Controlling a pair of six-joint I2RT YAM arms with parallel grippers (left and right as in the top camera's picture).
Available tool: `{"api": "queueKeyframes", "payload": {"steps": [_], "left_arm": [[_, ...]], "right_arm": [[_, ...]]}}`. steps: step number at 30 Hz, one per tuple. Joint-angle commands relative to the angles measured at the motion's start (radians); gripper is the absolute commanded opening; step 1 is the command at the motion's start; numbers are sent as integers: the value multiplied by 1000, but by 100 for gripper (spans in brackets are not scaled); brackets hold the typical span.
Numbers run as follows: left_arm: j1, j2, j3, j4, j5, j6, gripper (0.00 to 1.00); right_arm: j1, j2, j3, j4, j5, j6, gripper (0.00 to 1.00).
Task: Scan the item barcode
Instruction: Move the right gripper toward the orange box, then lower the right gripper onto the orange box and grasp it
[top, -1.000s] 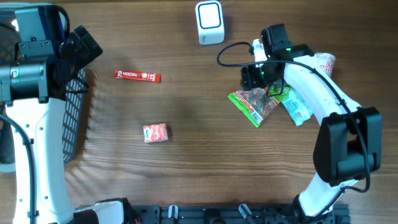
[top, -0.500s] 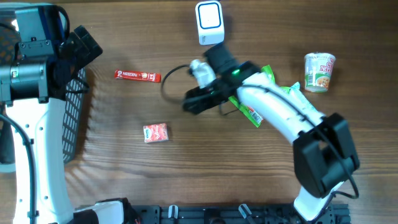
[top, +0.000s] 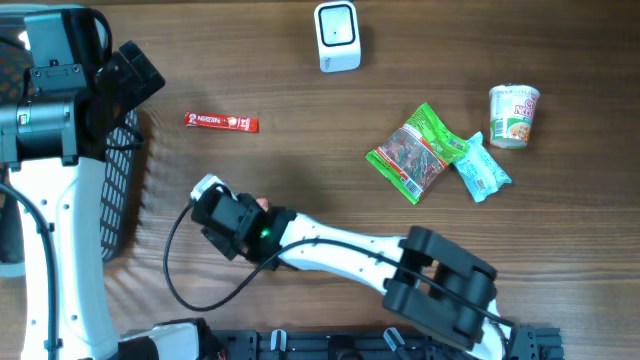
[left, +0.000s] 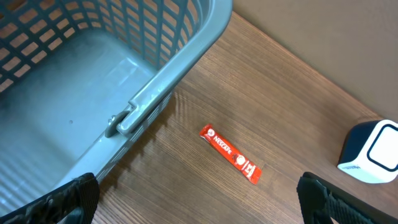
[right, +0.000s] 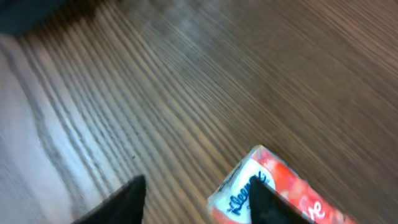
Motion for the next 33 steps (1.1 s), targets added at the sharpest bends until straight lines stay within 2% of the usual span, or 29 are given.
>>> {"api": "queueKeyframes", "payload": {"steps": [1,3,7,10,14,16,21,25,28,31,32,33], "left_arm": [[4,-3,10,0,-9,8,100],[4,-3,10,0,-9,8,100],[4,-3,10,0,-9,8,100],[4,-3,10,0,-9,8,100],[4,-3,10,0,-9,8,100],[4,-3,10,0,-9,8,100],[4,-3,10,0,-9,8,100],[4,-3,10,0,-9,8,100],[4,-3,10,0,-9,8,100],[4,-3,10,0,-9,8,100],[4,-3,10,0,-9,8,100],[4,-3,10,0,-9,8,100]], "right_arm": [[-6,41,-3,21,-25,-28,12],[-6,48,-3,6,-38,-26,11],[-24,48,-3,-149,11,-24,15],[-57,48,-3,-201,19,5,15],[-148,48,-3,-321,54,21,15],[-204,48,-3,-307,51,52,17],[-240,48,-3,-348,-213,84,18],[-240,48,-3,-396,-263,183,17],[-240,48,-8,-263,-215,184,17],[-241,48,-9,-102,-50,184,18],[-242,48,-9,-70,-5,183,20],[-242,48,-9,-32,46,182,26]]}}
